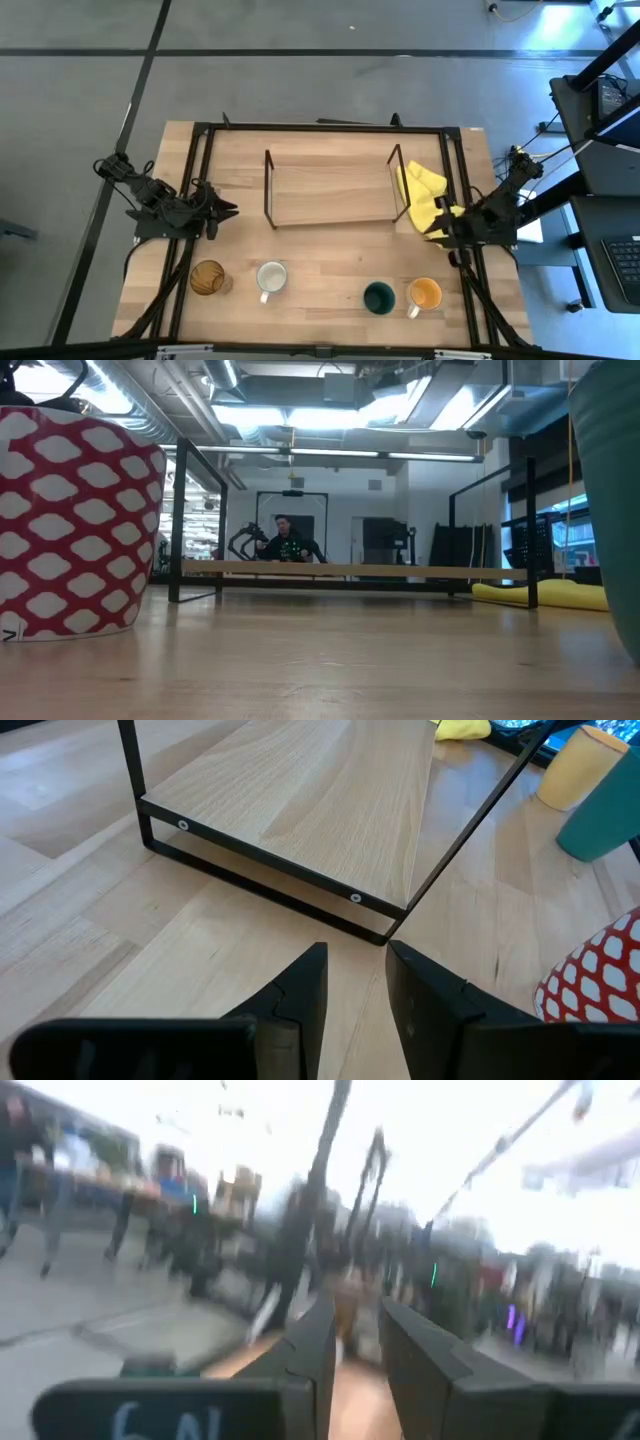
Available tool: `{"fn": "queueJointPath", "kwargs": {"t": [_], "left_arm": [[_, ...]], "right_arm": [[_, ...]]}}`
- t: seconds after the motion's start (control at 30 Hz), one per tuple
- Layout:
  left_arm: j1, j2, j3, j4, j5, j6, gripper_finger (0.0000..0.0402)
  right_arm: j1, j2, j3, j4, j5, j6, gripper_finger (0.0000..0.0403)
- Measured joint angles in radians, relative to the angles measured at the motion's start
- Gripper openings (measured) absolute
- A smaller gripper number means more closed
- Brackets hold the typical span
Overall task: Stack small to large cups/mugs on shelf
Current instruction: Put the yellow cup on the shelf
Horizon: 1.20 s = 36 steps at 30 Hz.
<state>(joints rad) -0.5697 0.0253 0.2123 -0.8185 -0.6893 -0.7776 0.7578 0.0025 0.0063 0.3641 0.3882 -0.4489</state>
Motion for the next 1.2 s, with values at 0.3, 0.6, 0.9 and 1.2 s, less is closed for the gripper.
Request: {"fn": "queueJointPath", "kwargs": {"t": [0.3, 0.6, 0.9, 1.2], "left_arm": [[-0.001, 0.000, 0.000, 0.000, 0.000, 0.000, 0.0099], [-0.001, 0.000, 0.000, 0.000, 0.000, 0.000, 0.0098], [0.000, 0.000, 0.000, 0.000, 0.000, 0.000, 0.0098], [0.000, 0.000, 0.000, 0.000, 0.000, 0.000, 0.0099]], "right_arm": [[0.000, 0.000, 0.000, 0.314, -0.116, -0.182, 0.0083], [0.000, -0.001, 0.086, 0.780, -0.304, -0.259, 0.0083], [0.000, 0.001, 0.104, 0.649, -0.151, -0.174, 0.0083], [0.000, 0.193, 0.386, 0.374, 0.043, 0.078, 0.0083]]}}
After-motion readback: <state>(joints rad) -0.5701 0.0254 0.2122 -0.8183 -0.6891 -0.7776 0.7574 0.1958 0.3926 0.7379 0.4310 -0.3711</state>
